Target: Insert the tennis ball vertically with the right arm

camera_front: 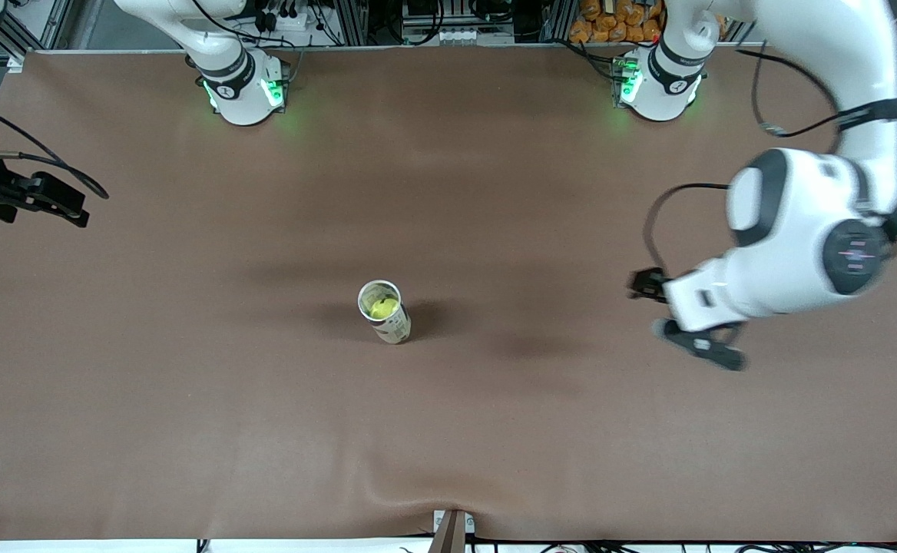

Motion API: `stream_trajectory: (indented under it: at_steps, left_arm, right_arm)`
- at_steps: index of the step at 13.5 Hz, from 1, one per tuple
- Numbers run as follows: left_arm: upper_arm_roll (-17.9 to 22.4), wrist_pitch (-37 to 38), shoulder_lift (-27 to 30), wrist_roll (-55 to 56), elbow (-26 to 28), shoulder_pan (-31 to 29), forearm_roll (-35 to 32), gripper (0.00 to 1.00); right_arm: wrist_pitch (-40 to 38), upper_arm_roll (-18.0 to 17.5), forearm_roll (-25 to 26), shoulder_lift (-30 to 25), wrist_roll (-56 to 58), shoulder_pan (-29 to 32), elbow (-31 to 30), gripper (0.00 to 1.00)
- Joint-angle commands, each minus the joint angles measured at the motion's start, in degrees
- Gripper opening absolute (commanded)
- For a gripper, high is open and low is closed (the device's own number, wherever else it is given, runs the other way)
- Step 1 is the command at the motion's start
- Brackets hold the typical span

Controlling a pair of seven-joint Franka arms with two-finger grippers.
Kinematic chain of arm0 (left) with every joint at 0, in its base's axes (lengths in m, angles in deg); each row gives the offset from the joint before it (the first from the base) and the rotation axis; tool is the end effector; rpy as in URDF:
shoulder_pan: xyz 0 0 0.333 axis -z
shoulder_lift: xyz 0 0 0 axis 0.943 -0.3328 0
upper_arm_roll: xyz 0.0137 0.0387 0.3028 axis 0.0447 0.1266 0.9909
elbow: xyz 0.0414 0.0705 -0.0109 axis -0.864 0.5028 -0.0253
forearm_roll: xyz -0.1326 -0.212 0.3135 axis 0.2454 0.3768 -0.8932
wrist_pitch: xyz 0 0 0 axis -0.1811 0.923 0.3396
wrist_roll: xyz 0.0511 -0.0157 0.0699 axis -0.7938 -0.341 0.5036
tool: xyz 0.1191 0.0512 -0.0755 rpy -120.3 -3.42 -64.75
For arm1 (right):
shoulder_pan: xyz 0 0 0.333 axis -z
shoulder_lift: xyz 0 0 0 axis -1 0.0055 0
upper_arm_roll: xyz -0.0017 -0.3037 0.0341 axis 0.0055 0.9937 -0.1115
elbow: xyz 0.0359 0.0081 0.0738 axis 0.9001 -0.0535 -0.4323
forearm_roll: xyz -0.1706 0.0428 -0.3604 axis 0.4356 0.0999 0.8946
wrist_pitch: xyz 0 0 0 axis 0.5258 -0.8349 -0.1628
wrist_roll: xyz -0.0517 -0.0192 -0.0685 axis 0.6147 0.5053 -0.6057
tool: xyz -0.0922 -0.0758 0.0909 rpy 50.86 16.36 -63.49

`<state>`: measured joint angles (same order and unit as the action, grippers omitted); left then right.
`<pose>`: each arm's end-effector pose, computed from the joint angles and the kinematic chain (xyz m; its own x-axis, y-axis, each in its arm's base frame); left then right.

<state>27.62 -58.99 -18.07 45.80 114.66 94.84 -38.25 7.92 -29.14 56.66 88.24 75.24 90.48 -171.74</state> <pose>0.6591 -0.1467 0.3920 0.9159 -0.3932 -0.0807 -0.3801 -0.9143 0.1401 0.5774 0.0171 0.5853 0.9979 -0.0613 -0.0214 -0.0603 -0.9972 0.0448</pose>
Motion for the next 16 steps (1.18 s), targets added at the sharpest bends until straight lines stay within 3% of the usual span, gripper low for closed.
stream_trajectory:
  at_steps: [1, 3, 7, 11, 16]
  left_arm:
    - [-0.6, 2.6, 4.1, 6.0, -0.6, -2.9, -6.6, 1.00]
    - [-0.6, 6.3, 7.0, 7.1, -0.6, -4.0, -10.1, 1.00]
    - [-0.9, 11.1, 12.5, 8.8, -0.2, -7.1, -13.1, 1.00]
    - [-8.1, 14.9, 16.7, 19.7, -0.4, -15.0, -13.2, 1.00]
    - [-8.6, 17.5, 23.6, 25.8, 0.7, -15.4, -12.2, 1.00]
  right_arm:
    - [3.6, 0.4, -1.0, -4.3, 1.1, -0.2, -7.3, 1.00]
    - [3.6, 0.4, -1.0, -5.4, 1.1, 0.2, -9.2, 1.00]
    - [2.6, 0.2, -0.9, -4.3, 1.1, -0.1, -6.2, 1.00]
    - [2.7, 0.1, -0.2, -4.2, 1.3, 0.1, -5.8, 1.00]
    - [1.4, 0.2, 0.0, -4.1, 1.1, 0.9, -3.8, 1.00]
